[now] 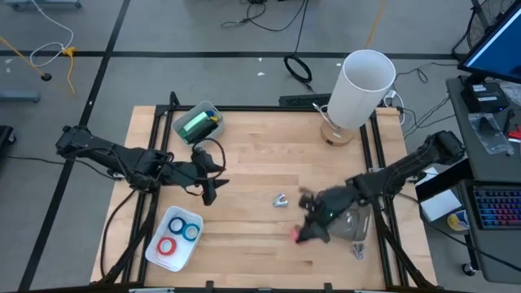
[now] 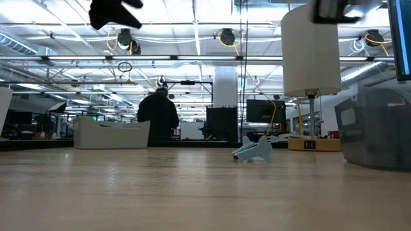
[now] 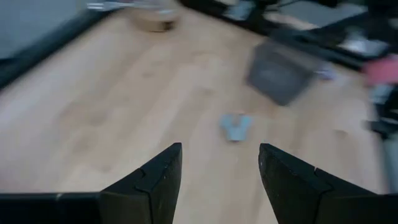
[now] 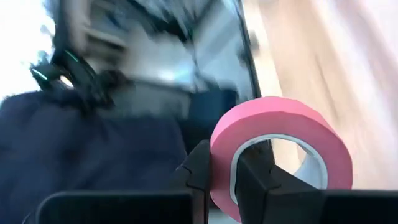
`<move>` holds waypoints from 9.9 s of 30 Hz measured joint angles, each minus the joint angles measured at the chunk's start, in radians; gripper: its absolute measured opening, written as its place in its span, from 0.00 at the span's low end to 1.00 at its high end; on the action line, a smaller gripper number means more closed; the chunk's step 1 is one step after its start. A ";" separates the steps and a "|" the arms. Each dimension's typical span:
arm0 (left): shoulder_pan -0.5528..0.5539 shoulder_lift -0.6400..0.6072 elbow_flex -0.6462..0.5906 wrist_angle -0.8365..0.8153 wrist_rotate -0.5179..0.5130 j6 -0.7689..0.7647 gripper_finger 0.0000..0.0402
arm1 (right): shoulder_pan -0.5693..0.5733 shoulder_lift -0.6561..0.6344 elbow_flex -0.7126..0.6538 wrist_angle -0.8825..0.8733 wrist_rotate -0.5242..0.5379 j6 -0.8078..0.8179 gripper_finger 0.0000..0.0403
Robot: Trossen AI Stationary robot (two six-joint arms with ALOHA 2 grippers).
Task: Pick and place Stapler, Stapler remover, tape
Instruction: Put the pink tape into the white bin, then put the purple staple remover into the black bin
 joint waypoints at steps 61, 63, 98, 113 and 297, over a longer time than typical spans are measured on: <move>0.223 0.233 0.000 0.765 0.431 0.204 0.53 | -0.393 0.091 0.000 0.555 0.243 -0.364 0.08; 0.223 0.231 0.000 0.759 0.431 0.212 0.53 | -0.393 0.118 0.000 0.594 0.240 -0.336 0.08; 0.151 0.119 0.001 -0.085 0.606 -0.162 0.10 | -0.407 0.173 -0.023 0.519 -0.219 -0.152 0.50; -0.316 0.108 0.000 -0.386 0.735 -0.955 0.10 | -0.475 0.172 -0.024 0.549 -0.229 -0.174 0.49; 0.411 0.147 -0.229 0.503 0.787 0.158 0.28 | 0.631 -0.190 -0.007 -0.643 0.327 1.304 0.45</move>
